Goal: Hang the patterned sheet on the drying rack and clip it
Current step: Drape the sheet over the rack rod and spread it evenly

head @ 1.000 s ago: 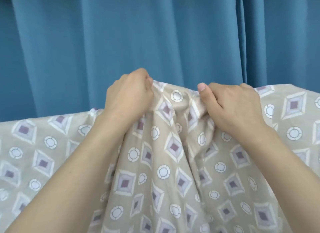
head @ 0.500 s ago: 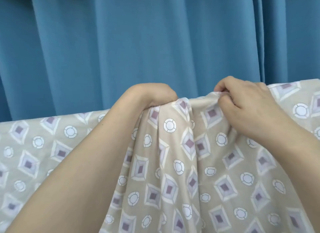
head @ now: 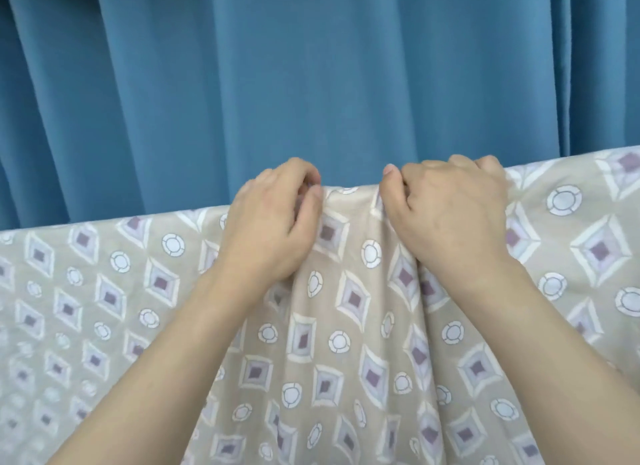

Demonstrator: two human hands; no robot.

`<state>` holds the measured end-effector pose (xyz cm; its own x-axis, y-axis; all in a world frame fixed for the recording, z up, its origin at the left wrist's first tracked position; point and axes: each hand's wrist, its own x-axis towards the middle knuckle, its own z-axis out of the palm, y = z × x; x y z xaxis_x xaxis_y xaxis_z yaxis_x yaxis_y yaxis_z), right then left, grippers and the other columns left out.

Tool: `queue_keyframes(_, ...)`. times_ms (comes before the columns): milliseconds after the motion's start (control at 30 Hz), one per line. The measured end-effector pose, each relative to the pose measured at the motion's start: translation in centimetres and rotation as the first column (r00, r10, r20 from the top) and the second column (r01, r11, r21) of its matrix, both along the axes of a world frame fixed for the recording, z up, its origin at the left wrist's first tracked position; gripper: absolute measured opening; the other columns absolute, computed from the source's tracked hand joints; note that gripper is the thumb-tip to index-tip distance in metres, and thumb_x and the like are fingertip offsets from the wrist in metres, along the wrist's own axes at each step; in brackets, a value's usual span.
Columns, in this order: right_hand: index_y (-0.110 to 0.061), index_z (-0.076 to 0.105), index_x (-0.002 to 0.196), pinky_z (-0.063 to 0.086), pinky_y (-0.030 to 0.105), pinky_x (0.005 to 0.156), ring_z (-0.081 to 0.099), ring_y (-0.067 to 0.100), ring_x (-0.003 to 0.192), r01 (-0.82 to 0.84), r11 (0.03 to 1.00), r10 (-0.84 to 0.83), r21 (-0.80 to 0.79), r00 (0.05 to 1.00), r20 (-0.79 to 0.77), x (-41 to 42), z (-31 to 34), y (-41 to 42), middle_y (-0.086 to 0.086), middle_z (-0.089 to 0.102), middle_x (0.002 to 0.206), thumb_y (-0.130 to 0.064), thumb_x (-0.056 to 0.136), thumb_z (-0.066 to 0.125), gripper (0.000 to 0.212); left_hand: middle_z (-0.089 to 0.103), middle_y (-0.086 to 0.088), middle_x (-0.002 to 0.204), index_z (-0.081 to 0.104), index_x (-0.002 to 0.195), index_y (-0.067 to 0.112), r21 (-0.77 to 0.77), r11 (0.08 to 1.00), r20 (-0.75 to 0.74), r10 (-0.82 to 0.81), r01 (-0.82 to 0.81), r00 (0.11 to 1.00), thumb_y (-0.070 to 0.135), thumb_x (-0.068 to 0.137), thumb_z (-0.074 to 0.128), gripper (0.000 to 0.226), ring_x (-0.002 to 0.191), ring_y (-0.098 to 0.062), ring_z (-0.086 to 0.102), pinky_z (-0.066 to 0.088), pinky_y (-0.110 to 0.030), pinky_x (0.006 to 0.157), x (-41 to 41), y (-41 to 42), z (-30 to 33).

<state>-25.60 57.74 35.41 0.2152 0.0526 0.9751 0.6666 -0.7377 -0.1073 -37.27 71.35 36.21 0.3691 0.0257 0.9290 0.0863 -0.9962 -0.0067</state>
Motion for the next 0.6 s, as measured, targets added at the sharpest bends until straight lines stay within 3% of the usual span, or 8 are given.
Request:
queue_keyframes(133, -0.017, 0.024, 0.05, 0.026, 0.037, 0.067, 0.035, 0.026, 0.053, -0.004, 0.999, 0.003, -0.044, 0.999, -0.034, -0.9, 0.4, -0.4, 0.001, 0.031, 0.048, -0.03, 0.094, 0.031, 0.047, 0.056, 0.0, 0.107, 0.054, 0.111, 0.008, -0.052, 0.994, 0.256, 0.102, -0.092, 0.961, 0.023, 0.089, 0.051, 0.027, 0.098, -0.022, 0.05, 0.033, -0.041, 0.098, -3.2, 4.2, -4.3)
queue_keyframes(233, -0.013, 0.029, 0.049, 0.028, 0.038, 0.068, 0.035, 0.026, 0.053, -0.002, 0.993, -0.006, -0.12, 0.998, -0.069, -2.0, 0.6, 0.2, 0.004, 0.032, 0.049, -0.028, 0.091, 0.027, 0.044, 0.054, -0.003, 0.111, 0.053, 0.112, 0.004, -0.077, 0.993, 0.292, 0.109, -0.09, 0.95, 0.021, 0.089, 0.053, 0.028, 0.104, -0.023, 0.048, 0.032, -0.056, 0.102, -3.5, 5.7, -5.3)
queue_keyframes(300, -0.013, 0.036, 0.055, 0.031, 0.04, 0.071, 0.035, 0.026, 0.058, -0.034, 0.987, 0.025, -0.157, 0.998, -0.061, -2.8, 0.8, 1.0, 0.006, 0.035, 0.058, -0.028, 0.091, 0.026, 0.04, 0.055, -0.004, 0.108, 0.055, 0.109, 0.004, -0.062, 0.995, 0.309, 0.096, -0.081, 0.946, 0.018, 0.092, 0.054, 0.022, 0.102, -0.024, 0.049, 0.033, -0.051, 0.104, -3.2, 5.7, -5.0)
queue_keyframes(433, -0.017, 0.041, 0.078, 0.032, 0.04, 0.078, 0.043, 0.028, 0.074, -0.281, 0.917, 0.273, -0.284, 0.96, -0.067, -4.7, 1.4, 3.5, 0.004, 0.044, 0.078, -0.037, 0.1, 0.023, 0.035, 0.059, 0.002, 0.096, 0.06, 0.099, 0.007, -0.023, 1.0, 0.291, 0.022, -0.016, 0.956, 0.013, 0.098, 0.051, 0.011, 0.092, -0.018, 0.051, 0.038, -0.024, 0.086, -3.3, 5.2, -3.6)
queue_keyframes(533, -0.018, 0.04, 0.077, 0.026, 0.036, 0.069, 0.044, 0.026, 0.068, -0.26, 0.903, 0.294, -0.344, 0.955, 0.051, -5.0, 1.0, 5.1, 0.004, 0.06, 0.077, -0.043, 0.1, 0.02, 0.04, 0.055, 0.01, 0.088, 0.058, 0.095, 0.012, -0.101, 0.995, 0.216, 0.024, -0.002, 0.976, 0.017, 0.1, 0.045, 0.014, 0.086, -0.014, 0.049, 0.039, -0.025, 0.077, -3.6, 5.3, -2.0)
queue_keyframes(600, -0.018, 0.04, 0.078, 0.025, 0.034, 0.067, 0.043, 0.025, 0.067, -0.249, 0.9, 0.291, -0.357, 0.954, 0.069, -4.9, 1.0, 5.5, 0.006, 0.064, 0.08, -0.047, 0.1, 0.02, 0.042, 0.055, 0.009, 0.087, 0.055, 0.096, 0.014, -0.143, 0.984, 0.125, 0.128, -0.109, 0.984, 0.019, 0.1, 0.043, 0.015, 0.083, -0.017, 0.051, 0.041, -0.032, 0.073, -3.7, 5.8, -0.4)
